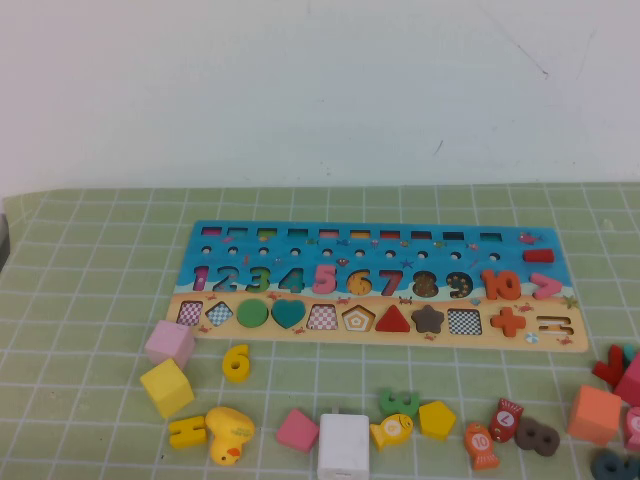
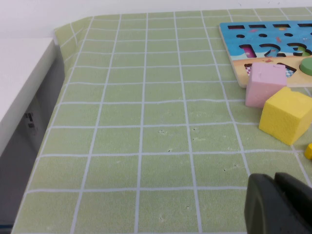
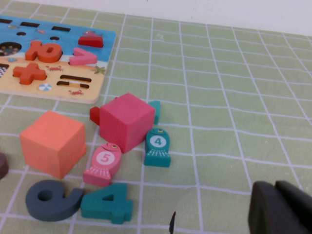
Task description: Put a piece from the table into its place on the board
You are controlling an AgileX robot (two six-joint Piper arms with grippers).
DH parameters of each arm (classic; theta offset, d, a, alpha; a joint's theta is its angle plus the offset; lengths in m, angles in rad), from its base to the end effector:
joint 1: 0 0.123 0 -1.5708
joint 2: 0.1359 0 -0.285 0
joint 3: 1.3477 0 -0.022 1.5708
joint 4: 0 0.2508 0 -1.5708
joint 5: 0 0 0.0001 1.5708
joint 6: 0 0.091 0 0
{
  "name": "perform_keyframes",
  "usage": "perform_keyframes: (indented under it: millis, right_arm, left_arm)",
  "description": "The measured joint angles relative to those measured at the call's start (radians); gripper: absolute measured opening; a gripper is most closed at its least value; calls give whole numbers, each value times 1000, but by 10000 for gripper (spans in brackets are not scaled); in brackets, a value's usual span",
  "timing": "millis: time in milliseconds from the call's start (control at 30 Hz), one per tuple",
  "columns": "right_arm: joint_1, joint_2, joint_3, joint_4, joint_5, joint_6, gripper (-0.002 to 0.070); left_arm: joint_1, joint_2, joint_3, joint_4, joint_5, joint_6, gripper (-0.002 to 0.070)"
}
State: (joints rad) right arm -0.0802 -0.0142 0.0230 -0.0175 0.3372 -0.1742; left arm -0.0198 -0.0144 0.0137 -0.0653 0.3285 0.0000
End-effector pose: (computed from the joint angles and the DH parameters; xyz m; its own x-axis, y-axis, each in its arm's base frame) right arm 0.0531 -0.0048 0.1758 -0.2667 -0.1687 -0.9489 0.0358 0.9821 -0.1847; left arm 0.0533 -0.0030 0.1798 -0.2396 -0.0570 -0.9692 0.0255 0.9976 -0.0650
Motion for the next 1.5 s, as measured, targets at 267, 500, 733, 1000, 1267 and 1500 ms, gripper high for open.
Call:
perform_keyframes:
  millis: [267, 500, 733, 1000, 1267, 1500]
  right_arm:
    - [0, 0, 0, 0, 0, 0, -3]
    - [0, 0, 0, -2, 0, 0, -3]
    - [0, 0, 0, -3, 0, 0, -3]
    - [0, 0, 0, -4, 0, 0, -3]
    - [0, 0, 0, -4, 0, 0, -3]
    - [0, 0, 0, -4, 0, 0, -3]
  left_arm:
    - [0, 0, 0, 0, 0, 0, -2]
    - [0, 0, 0, 0, 0, 0, -2]
    - [0, 0, 0, 0, 0, 0, -2]
    - [0, 0, 0, 0, 0, 0, -2]
    - [0, 0, 3, 16, -27, 0, -2]
    - [0, 0, 6, 25, -277, 0, -2]
